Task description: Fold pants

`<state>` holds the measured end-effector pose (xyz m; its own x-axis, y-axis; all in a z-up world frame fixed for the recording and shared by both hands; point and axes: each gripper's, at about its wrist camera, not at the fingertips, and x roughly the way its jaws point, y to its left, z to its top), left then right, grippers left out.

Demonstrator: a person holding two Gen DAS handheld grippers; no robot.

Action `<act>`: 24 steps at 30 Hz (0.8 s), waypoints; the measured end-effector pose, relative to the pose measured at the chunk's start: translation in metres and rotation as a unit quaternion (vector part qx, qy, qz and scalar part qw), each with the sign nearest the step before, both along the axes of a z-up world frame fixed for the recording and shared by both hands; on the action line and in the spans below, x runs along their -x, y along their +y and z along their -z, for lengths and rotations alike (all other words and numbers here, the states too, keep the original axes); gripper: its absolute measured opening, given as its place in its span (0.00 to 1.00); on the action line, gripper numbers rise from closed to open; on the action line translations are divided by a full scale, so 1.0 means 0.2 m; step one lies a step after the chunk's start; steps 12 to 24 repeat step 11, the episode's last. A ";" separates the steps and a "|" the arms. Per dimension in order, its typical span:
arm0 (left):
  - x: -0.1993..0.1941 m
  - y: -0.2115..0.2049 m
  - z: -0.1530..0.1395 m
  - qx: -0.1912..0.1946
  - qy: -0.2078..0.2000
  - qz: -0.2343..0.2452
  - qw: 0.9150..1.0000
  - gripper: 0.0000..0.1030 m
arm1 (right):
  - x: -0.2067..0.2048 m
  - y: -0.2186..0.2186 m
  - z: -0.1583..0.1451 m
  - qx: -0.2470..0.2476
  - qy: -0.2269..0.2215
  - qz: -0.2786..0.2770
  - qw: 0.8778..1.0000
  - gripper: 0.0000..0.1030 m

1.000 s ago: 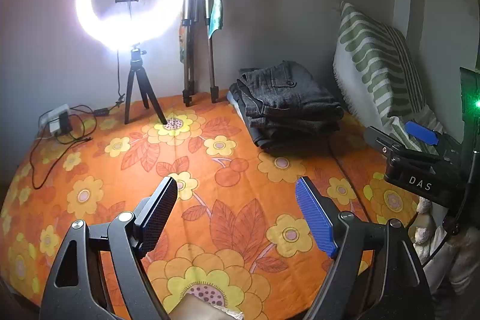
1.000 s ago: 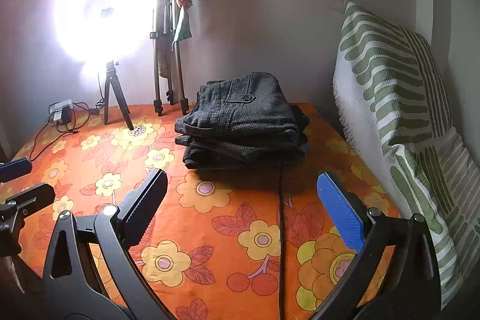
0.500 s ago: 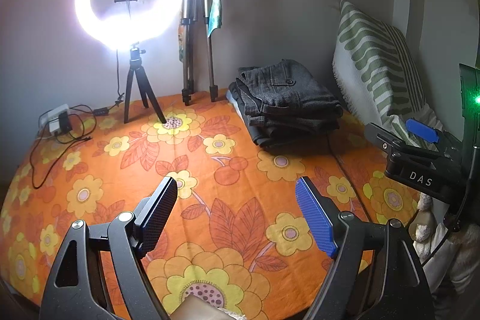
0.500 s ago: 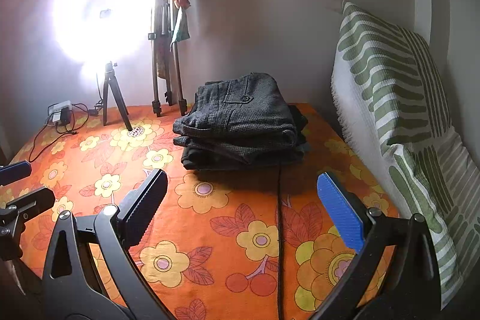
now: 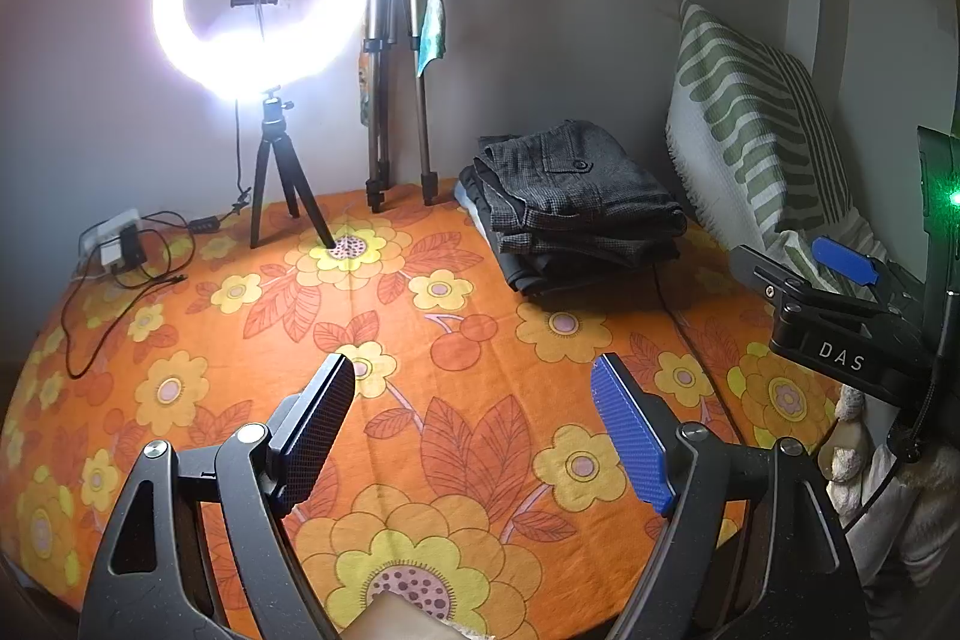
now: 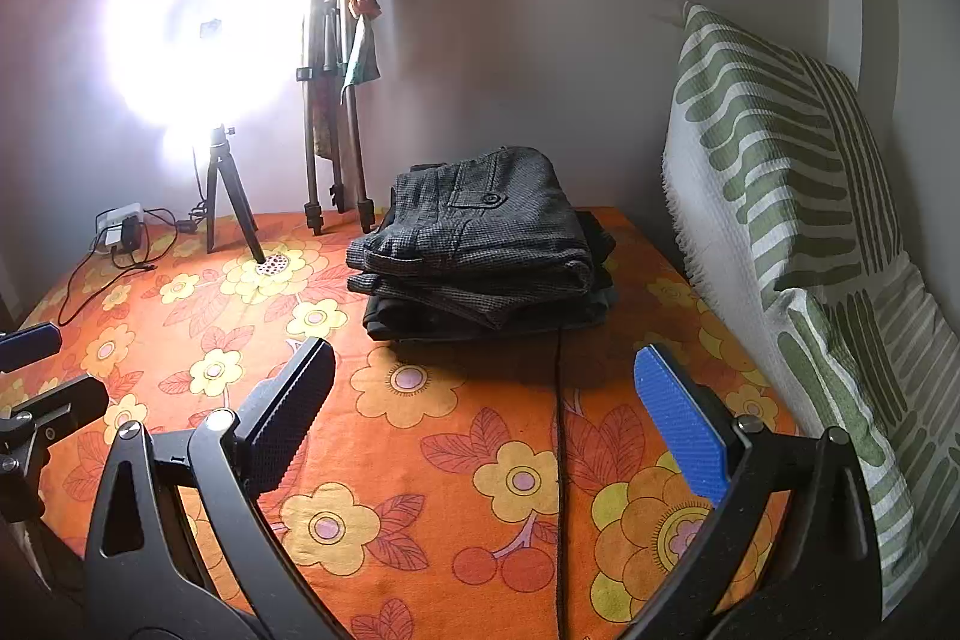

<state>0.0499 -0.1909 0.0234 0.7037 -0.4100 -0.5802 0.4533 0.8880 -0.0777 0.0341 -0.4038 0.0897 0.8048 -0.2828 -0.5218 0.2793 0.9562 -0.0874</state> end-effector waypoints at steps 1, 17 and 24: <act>0.00 0.00 0.00 0.000 -0.001 -0.001 1.000 0.79 | 0.00 0.00 0.00 0.000 0.000 0.000 1.000 0.99; 0.01 0.00 0.00 -0.006 -0.013 0.002 1.000 0.79 | 0.00 0.00 0.00 -0.001 0.001 0.000 1.000 0.99; 0.01 0.00 0.00 -0.006 -0.013 0.002 1.000 0.79 | 0.00 0.00 0.00 -0.001 0.001 0.000 1.000 0.99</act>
